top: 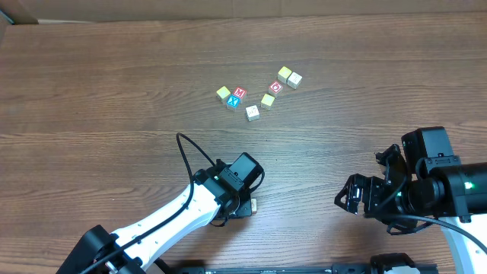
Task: Flip 3 blocks
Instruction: 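Set the S block down beside the leaf block, then open the left gripper and withdraw toward the cluster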
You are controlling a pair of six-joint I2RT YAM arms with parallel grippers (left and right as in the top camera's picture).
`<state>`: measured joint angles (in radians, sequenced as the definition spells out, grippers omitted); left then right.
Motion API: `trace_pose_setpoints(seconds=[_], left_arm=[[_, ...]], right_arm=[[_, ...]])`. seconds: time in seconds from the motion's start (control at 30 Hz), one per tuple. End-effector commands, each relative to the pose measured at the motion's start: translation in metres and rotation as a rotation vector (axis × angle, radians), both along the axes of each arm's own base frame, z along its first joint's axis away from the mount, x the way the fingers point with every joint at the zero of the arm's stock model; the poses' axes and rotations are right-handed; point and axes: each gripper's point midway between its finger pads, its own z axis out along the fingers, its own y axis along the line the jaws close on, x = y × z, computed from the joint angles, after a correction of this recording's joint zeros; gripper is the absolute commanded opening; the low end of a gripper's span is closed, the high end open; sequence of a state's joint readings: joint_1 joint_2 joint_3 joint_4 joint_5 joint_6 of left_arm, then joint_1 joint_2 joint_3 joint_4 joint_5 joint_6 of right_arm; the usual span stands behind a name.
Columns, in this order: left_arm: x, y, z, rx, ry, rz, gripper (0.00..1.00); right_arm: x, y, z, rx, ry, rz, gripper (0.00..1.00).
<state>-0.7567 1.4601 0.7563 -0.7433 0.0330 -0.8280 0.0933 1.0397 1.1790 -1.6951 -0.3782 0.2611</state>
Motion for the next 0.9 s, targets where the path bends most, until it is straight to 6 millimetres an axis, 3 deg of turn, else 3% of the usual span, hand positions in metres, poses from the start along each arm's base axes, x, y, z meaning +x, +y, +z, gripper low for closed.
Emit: trace_pose_setpoints(seconds=[0.0, 0.2, 0.33, 0.87], left_arm=[[-0.0003, 0.0076, -0.011, 0.035, 0.014, -0.007, 0.06], [-0.0005, 0.0079, -0.011, 0.036, 0.015, -0.007, 0.1], [-0.0008, 0.008, -0.0111, 0.037, 0.016, -0.007, 0.29], [0.0016, 0.006, -0.0085, 0.029, 0.007, -0.006, 0.39]], right_arm=[[0.0016, 0.0021, 0.0065, 0.01, -0.031, 0.011, 1.0], [0.0016, 0.0021, 0.0065, 0.01, -0.031, 0.011, 1.0], [0.0016, 0.0021, 0.0065, 0.01, -0.031, 0.012, 1.0], [0.0016, 0.002, 0.0065, 0.01, -0.031, 0.012, 1.0]])
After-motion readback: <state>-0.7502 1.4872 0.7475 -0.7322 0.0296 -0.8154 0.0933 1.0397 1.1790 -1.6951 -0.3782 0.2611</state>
